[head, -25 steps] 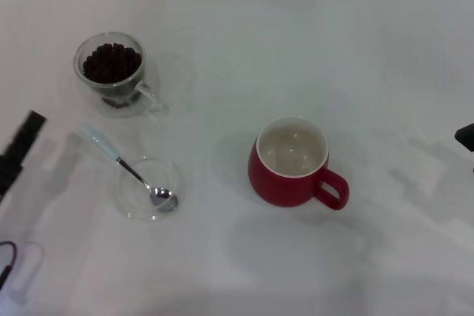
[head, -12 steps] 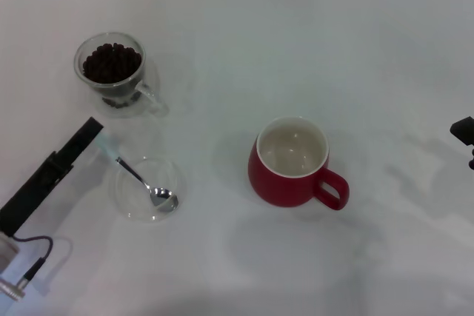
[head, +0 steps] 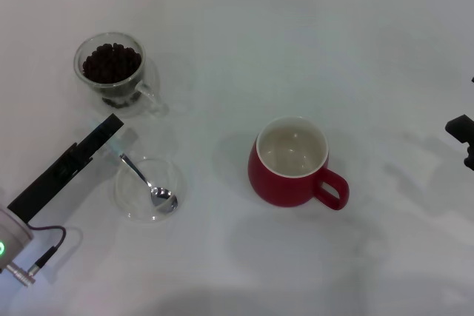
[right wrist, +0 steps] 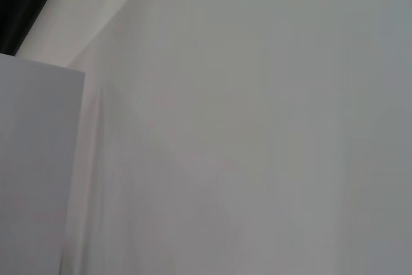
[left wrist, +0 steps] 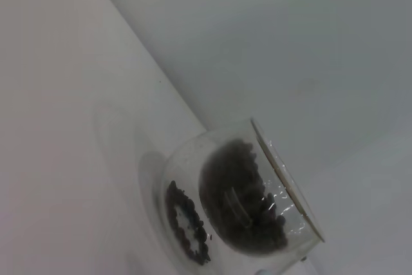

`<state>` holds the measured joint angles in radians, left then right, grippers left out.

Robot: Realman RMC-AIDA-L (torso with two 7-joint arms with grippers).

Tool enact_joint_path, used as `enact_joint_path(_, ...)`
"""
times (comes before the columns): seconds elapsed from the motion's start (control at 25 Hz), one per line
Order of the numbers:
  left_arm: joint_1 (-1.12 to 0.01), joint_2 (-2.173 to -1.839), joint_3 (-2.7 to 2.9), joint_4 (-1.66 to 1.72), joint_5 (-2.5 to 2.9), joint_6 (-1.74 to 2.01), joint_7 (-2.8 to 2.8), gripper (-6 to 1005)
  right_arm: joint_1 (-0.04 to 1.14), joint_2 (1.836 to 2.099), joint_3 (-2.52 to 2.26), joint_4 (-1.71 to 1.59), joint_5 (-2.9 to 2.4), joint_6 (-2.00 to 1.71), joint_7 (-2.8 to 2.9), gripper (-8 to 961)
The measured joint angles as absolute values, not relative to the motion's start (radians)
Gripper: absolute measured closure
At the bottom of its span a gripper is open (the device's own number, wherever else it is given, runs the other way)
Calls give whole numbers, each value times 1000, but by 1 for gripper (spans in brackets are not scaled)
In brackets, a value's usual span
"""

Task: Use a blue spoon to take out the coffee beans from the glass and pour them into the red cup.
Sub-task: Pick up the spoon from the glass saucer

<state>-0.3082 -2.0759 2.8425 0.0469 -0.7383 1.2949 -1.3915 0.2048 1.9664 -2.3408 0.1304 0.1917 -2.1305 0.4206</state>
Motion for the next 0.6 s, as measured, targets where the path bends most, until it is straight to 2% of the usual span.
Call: enact_joint_path(0.6,-327,-2075,2842,46,-722,1280,-1391,362,206,1965,-2339,130,206,-2124,418,307)
